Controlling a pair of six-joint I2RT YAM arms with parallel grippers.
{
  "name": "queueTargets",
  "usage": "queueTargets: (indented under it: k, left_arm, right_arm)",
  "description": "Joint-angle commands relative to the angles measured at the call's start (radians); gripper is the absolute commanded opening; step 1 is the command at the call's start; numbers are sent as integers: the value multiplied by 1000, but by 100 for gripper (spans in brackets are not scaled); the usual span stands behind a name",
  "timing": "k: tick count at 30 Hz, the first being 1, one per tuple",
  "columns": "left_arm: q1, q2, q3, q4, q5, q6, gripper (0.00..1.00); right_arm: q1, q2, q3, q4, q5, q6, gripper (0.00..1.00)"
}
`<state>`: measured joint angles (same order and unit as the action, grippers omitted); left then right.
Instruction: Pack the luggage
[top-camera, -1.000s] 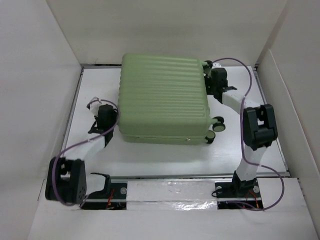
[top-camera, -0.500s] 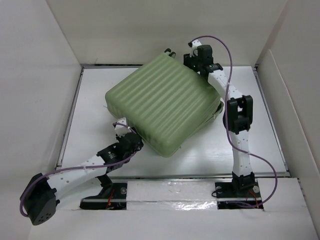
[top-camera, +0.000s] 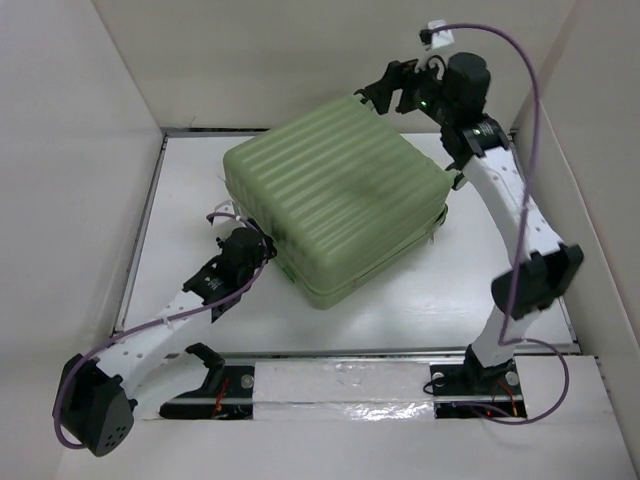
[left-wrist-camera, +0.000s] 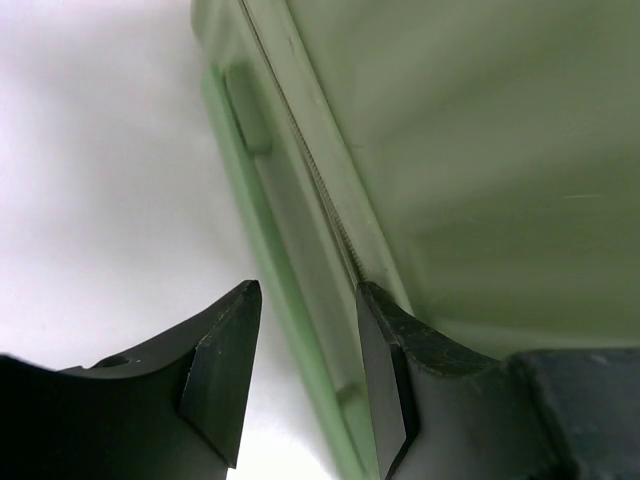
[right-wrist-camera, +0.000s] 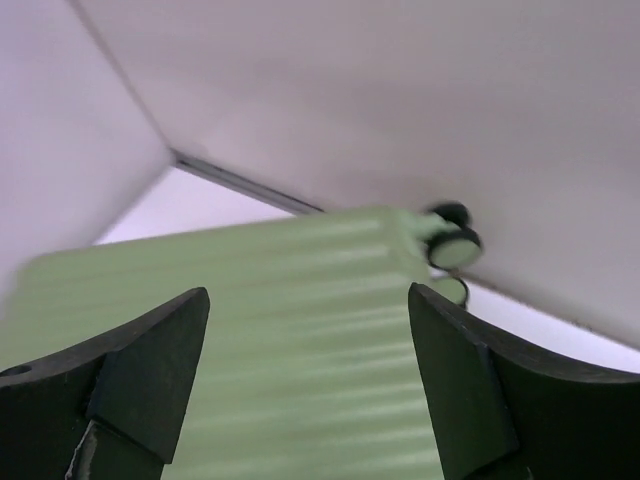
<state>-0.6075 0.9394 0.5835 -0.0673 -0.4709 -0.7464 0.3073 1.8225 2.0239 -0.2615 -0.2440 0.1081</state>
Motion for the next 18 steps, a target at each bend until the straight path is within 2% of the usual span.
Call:
queueTargets:
  k: [1,2,3,6,7,8,9,10,11,13,15,18]
  left_arm:
    - [9,24,88,228,55,18,41]
    - [9,36,98,218,70,19,41]
    - [9,50,99,213,75,22,41]
    - [9,41,75,152,29,-34,39]
    - [9,-28,49,152,14,-47,37]
    - [9,-69,-6,155,-38,-74,36]
    - [9,-164,-31,156,-70,-88,33]
    - [9,-210,-54,156,-99,-99,33]
    - [9,-246,-83,159,-154,-108,33]
    - [24,-296,-94,179,-193,-128,33]
    - [69,-269,-61,227,-180,-122,33]
    - [219,-137,38,265,-69,-140,34]
  right_arm:
    - [-8,-225,-186,108,20,-5,84]
    - [-8,-285,-258,137,38,-5,77]
    - [6,-346,-418,195,89,-5,44]
    - [38,-607,-696,333,178,30,9]
    - [58,-667,-876,353,208,60,6]
    - [58,-725,-963,375,234,73,2]
    - [68,-832,-1117,401,309,102,0]
    - [69,-879,-1119,403,342,125,0]
    - [69,-925,-1240,397,365,139,0]
    - [58,-1041,-1338,369,421,172,0]
    - [32,-1100,-1444,340,459,197,0]
    - [-19,-1143,-1545,338,480,264,0]
